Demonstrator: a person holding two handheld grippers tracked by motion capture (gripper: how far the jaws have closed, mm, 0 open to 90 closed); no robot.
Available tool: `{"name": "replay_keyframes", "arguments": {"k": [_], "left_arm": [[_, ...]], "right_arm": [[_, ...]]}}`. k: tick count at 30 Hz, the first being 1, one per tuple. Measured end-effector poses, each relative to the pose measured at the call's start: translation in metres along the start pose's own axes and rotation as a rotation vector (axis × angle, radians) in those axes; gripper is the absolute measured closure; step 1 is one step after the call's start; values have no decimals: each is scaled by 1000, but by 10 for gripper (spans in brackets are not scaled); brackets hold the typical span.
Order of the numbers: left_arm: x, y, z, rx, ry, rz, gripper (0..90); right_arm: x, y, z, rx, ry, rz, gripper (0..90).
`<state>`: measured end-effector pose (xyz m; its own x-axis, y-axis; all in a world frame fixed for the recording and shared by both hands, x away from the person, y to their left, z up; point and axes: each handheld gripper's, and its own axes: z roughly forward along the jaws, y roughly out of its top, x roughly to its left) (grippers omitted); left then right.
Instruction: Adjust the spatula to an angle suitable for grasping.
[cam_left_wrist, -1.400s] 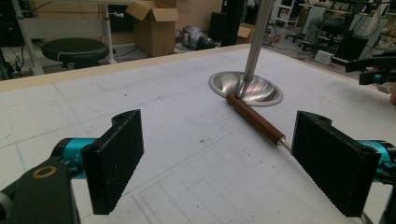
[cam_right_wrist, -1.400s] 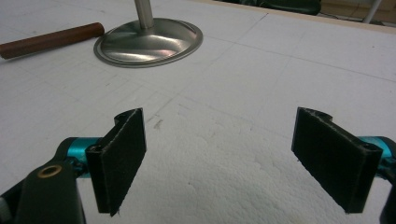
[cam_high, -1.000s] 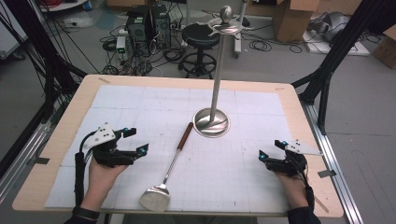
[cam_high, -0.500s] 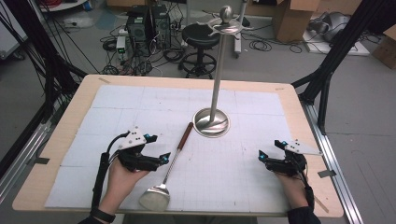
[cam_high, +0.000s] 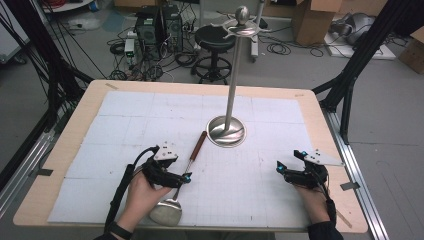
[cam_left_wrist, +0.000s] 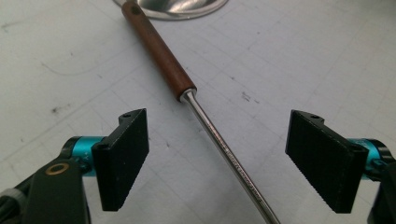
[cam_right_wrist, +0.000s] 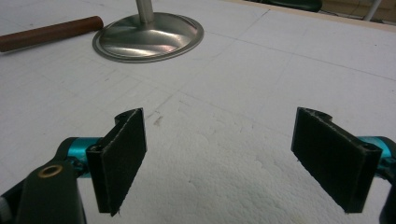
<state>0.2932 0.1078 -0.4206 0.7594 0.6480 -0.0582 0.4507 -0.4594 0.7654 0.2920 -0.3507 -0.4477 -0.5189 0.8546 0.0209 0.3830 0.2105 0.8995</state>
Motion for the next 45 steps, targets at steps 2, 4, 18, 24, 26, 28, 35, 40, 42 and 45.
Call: {"name": "replay_keyframes", "arguments": {"k": [2,4,18,24,26,28,35,40,42,45], "left_arm": [[-1,0,3,23,13,-4,256],[-2,1,5,42,22,-20,293],[-5,0,20,157,67,-92,498],[-12,2,21,166,89,-70,599],[-17,4,22,181,108,-43,645],[-18,5,23,190,104,-60,692],[-14,7,22,204,101,-115,730],[-10,7,21,214,97,-130,779],[-7,7,19,222,95,-151,794],[-6,7,18,227,101,-155,807]], "right_arm": [[0,0,0,-1,0,1,172],[0,0,0,1,0,5,172],[0,0,0,2,-2,12,174],[0,0,0,6,-1,14,175],[0,0,1,4,-1,8,176],[0,0,0,4,-1,11,176],[0,0,0,5,-1,11,175],[0,0,0,4,1,8,175],[0,0,0,5,0,12,176],[0,0,1,3,1,8,175]]}}
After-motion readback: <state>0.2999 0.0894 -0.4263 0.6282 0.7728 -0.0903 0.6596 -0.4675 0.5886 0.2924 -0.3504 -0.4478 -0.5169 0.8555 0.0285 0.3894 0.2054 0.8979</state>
